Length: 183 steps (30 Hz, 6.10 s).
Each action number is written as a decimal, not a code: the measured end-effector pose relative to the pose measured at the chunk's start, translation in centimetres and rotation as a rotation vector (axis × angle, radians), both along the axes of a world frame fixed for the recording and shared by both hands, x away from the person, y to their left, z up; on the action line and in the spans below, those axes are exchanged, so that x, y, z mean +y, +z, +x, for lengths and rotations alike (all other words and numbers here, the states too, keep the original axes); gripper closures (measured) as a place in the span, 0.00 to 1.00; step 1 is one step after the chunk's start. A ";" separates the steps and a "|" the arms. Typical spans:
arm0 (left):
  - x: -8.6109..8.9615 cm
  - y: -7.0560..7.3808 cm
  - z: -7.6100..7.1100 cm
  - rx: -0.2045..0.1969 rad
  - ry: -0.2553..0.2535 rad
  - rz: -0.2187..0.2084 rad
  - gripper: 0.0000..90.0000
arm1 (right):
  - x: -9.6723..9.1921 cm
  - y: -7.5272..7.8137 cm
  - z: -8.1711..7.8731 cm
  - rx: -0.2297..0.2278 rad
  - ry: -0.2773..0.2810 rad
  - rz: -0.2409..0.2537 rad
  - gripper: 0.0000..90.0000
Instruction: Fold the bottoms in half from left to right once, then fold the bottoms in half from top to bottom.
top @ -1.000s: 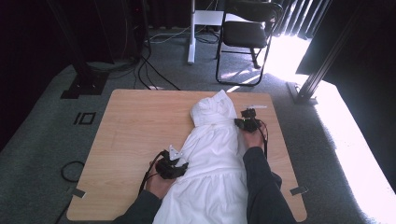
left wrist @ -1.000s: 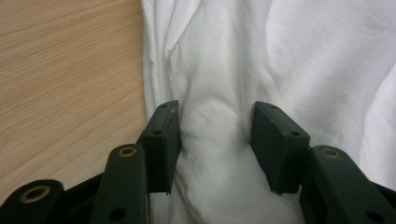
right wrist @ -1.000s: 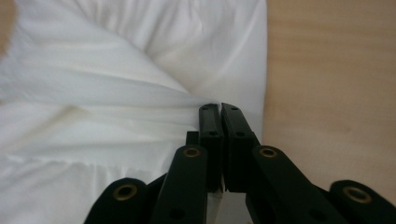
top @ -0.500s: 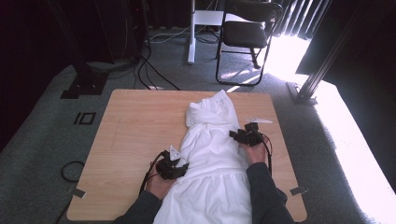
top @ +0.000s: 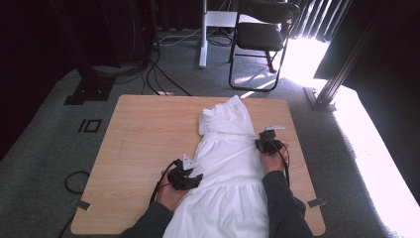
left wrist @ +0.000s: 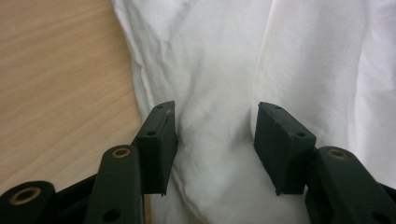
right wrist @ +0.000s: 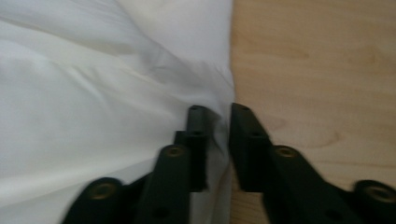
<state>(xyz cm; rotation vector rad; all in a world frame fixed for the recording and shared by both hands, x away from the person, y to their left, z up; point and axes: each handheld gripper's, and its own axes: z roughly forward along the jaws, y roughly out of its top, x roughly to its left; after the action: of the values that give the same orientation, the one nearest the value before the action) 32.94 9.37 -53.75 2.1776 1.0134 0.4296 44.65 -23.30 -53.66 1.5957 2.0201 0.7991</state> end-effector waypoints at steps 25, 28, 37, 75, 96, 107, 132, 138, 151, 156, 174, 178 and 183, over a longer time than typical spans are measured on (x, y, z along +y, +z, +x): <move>-0.1 -0.4 6.6 0.068 0.085 -0.006 0.96 | 0.5 -0.9 -2.1 0.033 0.054 0.049 0.99; 0.5 -0.5 5.1 0.056 0.080 -0.008 0.96 | 0.6 -0.9 -3.2 0.034 0.073 0.044 0.99; 2.3 -0.8 -0.4 0.049 0.042 -0.032 0.95 | 1.3 -0.8 -7.0 0.063 0.134 0.065 0.96; 0.9 -1.2 0.0 0.021 0.024 -0.051 0.74 | 18.5 3.9 3.5 -0.047 0.537 -0.149 0.98; 0.8 -1.4 -0.4 0.013 0.019 -0.069 0.70 | 0.6 9.1 7.9 -0.090 0.008 0.345 0.98; 0.8 -1.2 -0.1 0.003 0.018 -0.048 0.63 | 0.2 5.5 6.1 -0.048 0.063 0.281 0.62; 0.2 -0.9 0.4 0.010 0.004 -0.032 0.62 | 0.0 0.4 3.8 0.068 0.040 0.143 0.95; 0.7 1.7 2.5 -0.031 0.033 -0.049 0.58 | 0.7 -0.4 3.5 0.074 0.023 0.088 0.90; -1.2 2.6 7.0 -0.011 0.061 -0.056 0.57 | 0.7 -1.0 2.4 0.019 0.009 0.111 0.89; -1.8 2.4 8.0 -0.016 0.058 -0.046 0.57 | 0.8 -1.3 1.3 -0.005 0.014 0.130 0.89; -2.3 1.9 9.6 -0.003 0.079 -0.075 0.56 | 0.6 -1.3 0.7 -0.003 0.013 0.160 0.88; -2.4 1.9 10.3 0.008 0.103 -0.078 0.53 | 0.4 -1.3 0.8 0.011 0.014 0.188 0.83; -2.4 2.3 11.6 0.028 0.136 -0.084 0.49 | 0.0 -0.8 1.6 0.034 -0.014 0.215 0.58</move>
<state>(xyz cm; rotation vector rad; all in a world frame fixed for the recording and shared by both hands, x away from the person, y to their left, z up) 44.57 6.98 -51.45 2.0530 1.1787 0.4126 46.29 -23.34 -54.42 1.7484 1.9997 1.0195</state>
